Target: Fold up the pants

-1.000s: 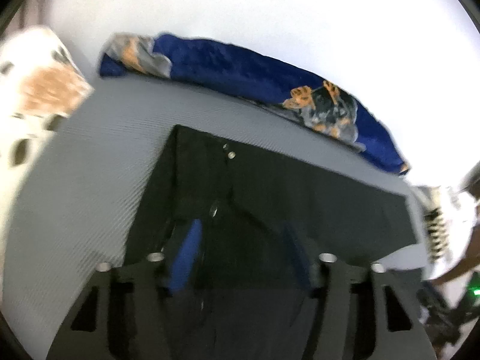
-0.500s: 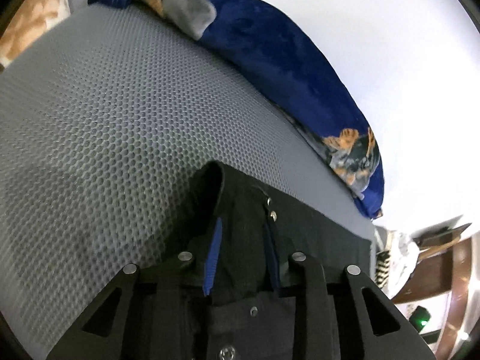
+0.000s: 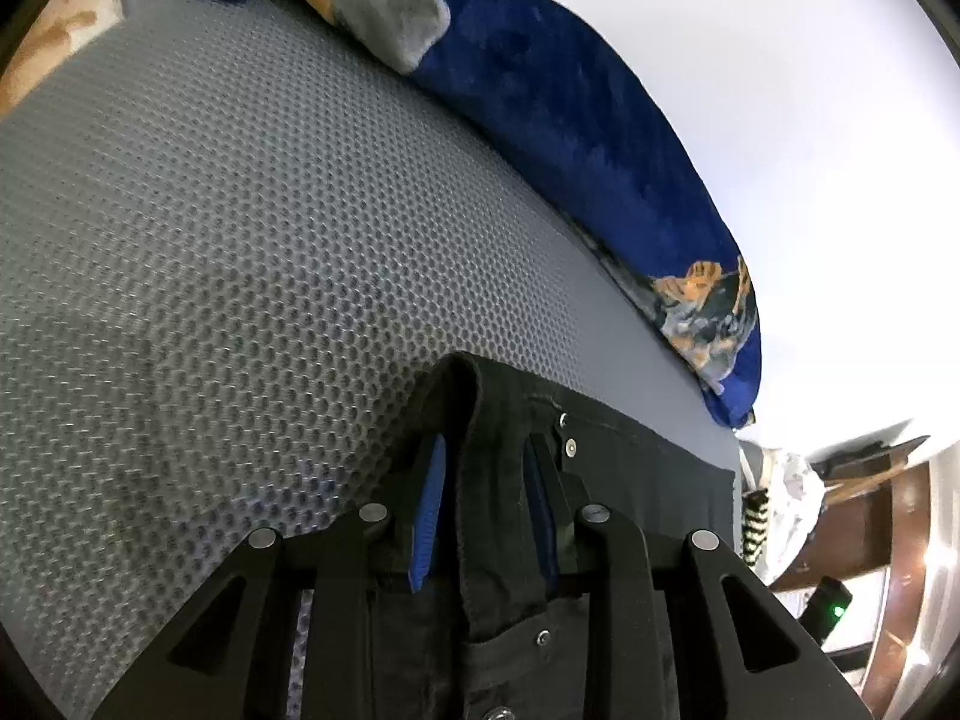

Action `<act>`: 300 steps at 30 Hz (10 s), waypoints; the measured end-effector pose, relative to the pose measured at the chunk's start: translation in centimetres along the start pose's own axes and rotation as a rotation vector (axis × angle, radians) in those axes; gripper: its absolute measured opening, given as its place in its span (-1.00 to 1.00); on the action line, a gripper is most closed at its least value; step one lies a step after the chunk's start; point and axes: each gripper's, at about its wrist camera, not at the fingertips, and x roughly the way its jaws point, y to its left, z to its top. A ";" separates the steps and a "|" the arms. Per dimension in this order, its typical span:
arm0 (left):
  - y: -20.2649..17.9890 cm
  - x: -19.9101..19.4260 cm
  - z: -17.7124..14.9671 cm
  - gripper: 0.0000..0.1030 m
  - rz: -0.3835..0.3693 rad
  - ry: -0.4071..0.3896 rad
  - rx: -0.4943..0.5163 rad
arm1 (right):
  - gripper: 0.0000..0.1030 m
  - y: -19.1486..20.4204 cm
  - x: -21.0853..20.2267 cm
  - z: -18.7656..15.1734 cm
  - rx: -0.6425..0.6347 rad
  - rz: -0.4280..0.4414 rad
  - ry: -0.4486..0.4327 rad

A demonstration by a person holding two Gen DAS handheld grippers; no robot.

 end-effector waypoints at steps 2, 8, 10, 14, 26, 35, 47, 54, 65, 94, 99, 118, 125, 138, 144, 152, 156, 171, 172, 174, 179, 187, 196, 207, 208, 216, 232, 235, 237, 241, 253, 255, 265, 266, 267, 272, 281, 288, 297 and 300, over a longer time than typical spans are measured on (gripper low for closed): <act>-0.5 0.7 0.2 -0.46 -0.020 0.007 0.001 | 1.00 0.2 0.3 0.0 -0.007 0.002 0.003; -1.6 2.5 1.2 -0.46 -0.120 0.043 0.007 | 1.00 0.3 1.5 0.4 -0.016 0.012 0.007; -2.0 3.2 1.3 -0.46 -0.130 0.050 0.021 | 1.00 0.2 2.1 1.0 -0.029 0.028 0.010; -2.2 4.6 1.5 -0.46 -0.130 0.046 0.008 | 1.00 0.3 3.5 2.8 -0.081 0.056 0.014; -9.5 -2.3 -3.0 -0.84 -0.269 -0.117 0.265 | 1.00 0.7 7.4 11.4 -0.479 0.293 0.131; -11.6 -6.0 -6.6 -0.84 -0.321 -0.151 0.381 | 0.75 4.5 10.8 15.6 -0.830 0.514 0.379; -10.3 -6.7 -6.2 -0.84 -0.253 -0.163 0.358 | -0.26 1.4 15.9 14.4 -0.934 0.463 0.625; -9.9 -4.9 -5.0 -0.84 -0.213 -0.158 0.339 | -0.84 0.5 13.4 12.1 -0.937 0.304 0.487; -10.5 -9.4 -10.5 -0.84 -0.221 -0.071 0.459 | -0.84 -1.9 -3.0 2.1 -0.820 0.006 0.054; -4.3 -14.5 -26.5 0.10 0.029 0.117 0.174 | -0.84 -5.0 -3.0 -13.8 -0.670 0.015 0.158; -3.1 -15.5 -27.7 0.10 0.018 0.044 -0.017 | -0.84 -5.3 -2.8 -13.6 -0.669 0.036 0.138; -1.4 -12.8 -28.9 -0.24 0.047 -0.064 -0.242 | -0.83 -5.6 -3.6 -14.1 -0.663 0.061 0.113; -5.2 -13.6 -24.6 -0.70 0.144 -0.060 -0.041 | -0.86 -5.5 -4.3 -13.6 -0.623 0.045 0.100; -2.6 -12.0 -24.1 -0.69 0.286 0.103 0.183 | -0.86 -3.2 -9.2 -18.8 -0.641 0.045 0.123; -3.9 -13.1 -24.6 -0.69 0.289 0.072 0.254 | -0.86 -3.4 -8.7 -20.1 -0.613 0.068 0.171; -3.2 -11.9 -25.5 -0.43 0.370 0.054 0.275 | -0.85 -4.0 -7.6 -20.7 -0.568 0.098 0.206; -3.9 -13.1 -25.9 -0.13 0.447 0.022 0.302 | -0.84 -4.4 -7.5 -20.4 -0.536 0.118 0.210; -17.9 -9.6 -32.1 -0.12 0.283 -0.015 0.830 | -0.81 -5.4 -7.1 -19.4 -0.419 0.189 0.223; -18.9 -8.2 -32.8 -0.12 0.243 0.024 0.862 | -0.80 -5.5 -7.0 -19.3 -0.411 0.195 0.226; -20.9 -5.1 -34.6 -0.12 0.175 0.100 0.922 | -0.80 -5.7 -7.0 -19.3 -0.397 0.206 0.229; -25.3 1.7 -39.2 -0.12 0.068 0.253 1.094 | -0.79 -6.1 -6.9 -18.8 -0.345 0.239 0.246; -27.7 8.0 -41.6 -0.27 0.124 0.317 1.207 | -0.76 -6.9 -7.0 -17.9 -0.248 0.321 0.252; -27.5 9.7 -40.5 -0.89 0.138 0.344 1.116 | -0.36 -9.1 -8.4 -17.5 -0.209 0.410 0.260; -27.6 9.1 -40.5 -0.89 0.129 0.348 1.058 | 0.01 -26.0 -8.6 -11.6 0.253 0.275 0.030; -27.7 9.1 -40.5 -0.89 0.134 0.346 1.057 | 0.00 -28.3 -7.5 -10.9 0.327 0.259 0.024; -27.6 9.2 -40.3 -0.88 0.150 0.356 1.019 | -0.14 -34.5 -3.7 -9.2 0.611 0.316 -0.024; -27.3 9.7 -40.0 -0.88 0.155 0.384 0.967 | -0.42 -34.7 -0.6 -6.0 0.606 0.391 -0.027; -27.1 9.8 -39.8 -0.87 0.158 0.391 0.953 | -0.47 -34.7 0.3 -5.7 0.605 0.394 -0.016; -27.1 9.8 -39.8 -0.87 0.155 0.392 0.948 | -0.59 -34.5 0.7 -5.6 0.596 0.403 -0.005; -27.1 9.5 -39.6 -0.87 0.152 0.388 0.950 | -0.70 -33.9 1.1 -5.9 0.577 0.425 0.018; -27.4 8.7 -39.9 -0.87 0.141 0.376 0.959 | -0.91 -32.2 -6.4 -4.4 0.532 0.304 -0.132; -27.4 8.4 -40.0 -0.87 0.136 0.375 0.964 | -0.92 -32.2 -9.6 -5.0 0.514 0.262 -0.171; -27.6 8.1 -40.6 -0.85 0.115 0.395 1.025 | -0.92 -36.2 -16.6 -20.4 0.723 -0.048 -0.128; -27.7 8.1 -40.8 -0.84 0.120 0.398 1.045 | -0.92 -36.6 -15.9 -21.6 0.741 -0.060 -0.104; -27.7 8.1 -40.8 -0.84 0.122 0.400 1.055 | -0.92 -36.8 -14.8 -22.9 0.763 -0.078 -0.071; -28.0 7.8 -40.7 -0.85 0.110 0.410 1.095 | -0.93 -37.0 -13.7 -23.8 0.778 -0.105 -0.059; -28.1 8.4 -41.1 -0.84 0.111 0.442 1.135 | -0.94 -36.7 -14.0 -24.2 0.743 -0.150 -0.051; -28.5 8.5 -40.2 -0.49 0.093 0.491 1.089 | -0.78 -37.3 -13.9 -24.5 0.741 -0.130 -0.043; -30.1 5.5 -36.9 -0.05 -0.011 0.324 0.979 | -0.42 -38.9 -17.4 -21.0 0.625 -0.112 -0.091; -29.6 6.9 -35.2 -0.05 0.045 0.269 0.870 | -0.42 -39.1 -16.2 -17.7 0.549 0.002 -0.076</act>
